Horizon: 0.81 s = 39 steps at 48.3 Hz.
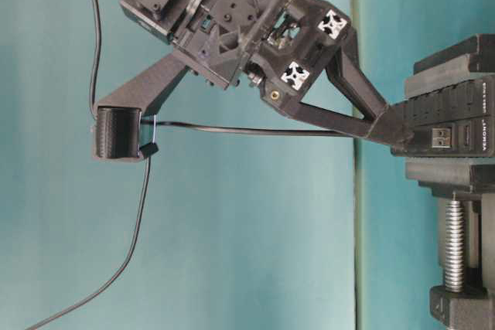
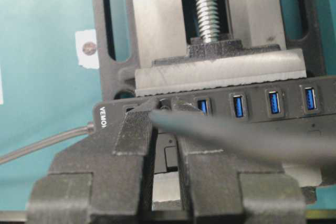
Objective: Insert the USB into the second port from the front of the fixed hub.
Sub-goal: 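Align the held plug with the second port from the front, then push the plug into the second port with the right gripper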
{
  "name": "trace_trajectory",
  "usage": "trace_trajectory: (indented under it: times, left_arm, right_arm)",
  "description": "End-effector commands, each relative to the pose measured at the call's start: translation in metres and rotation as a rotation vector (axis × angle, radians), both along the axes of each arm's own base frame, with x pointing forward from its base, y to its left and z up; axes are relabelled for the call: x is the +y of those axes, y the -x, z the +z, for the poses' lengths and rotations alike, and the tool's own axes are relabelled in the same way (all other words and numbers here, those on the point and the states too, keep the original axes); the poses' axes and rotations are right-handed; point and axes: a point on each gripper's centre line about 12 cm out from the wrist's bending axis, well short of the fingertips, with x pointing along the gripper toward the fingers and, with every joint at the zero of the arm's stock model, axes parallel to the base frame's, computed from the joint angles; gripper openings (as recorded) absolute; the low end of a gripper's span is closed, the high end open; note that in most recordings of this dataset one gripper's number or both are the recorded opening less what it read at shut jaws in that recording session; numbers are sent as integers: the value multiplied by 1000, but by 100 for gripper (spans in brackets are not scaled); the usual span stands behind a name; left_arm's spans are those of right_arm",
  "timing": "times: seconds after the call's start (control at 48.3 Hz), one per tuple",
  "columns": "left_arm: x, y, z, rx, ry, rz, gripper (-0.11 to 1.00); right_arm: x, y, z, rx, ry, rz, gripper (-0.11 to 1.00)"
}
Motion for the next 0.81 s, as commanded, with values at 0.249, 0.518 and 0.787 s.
trace_trajectory:
  times: [0.249,0.518,0.787]
  left_arm:
    - [0,-2,6,-28,1,0,0]
    - [0,-2,6,-29,1,0,0]
    - [0,-2,5,-26,1,-2,0]
  right_arm:
    - [3,-1,3,9,-6,-1,12]
    - [3,-3,2,8,-5,0,12]
    - [3,-4,-1,15,-3,3,11]
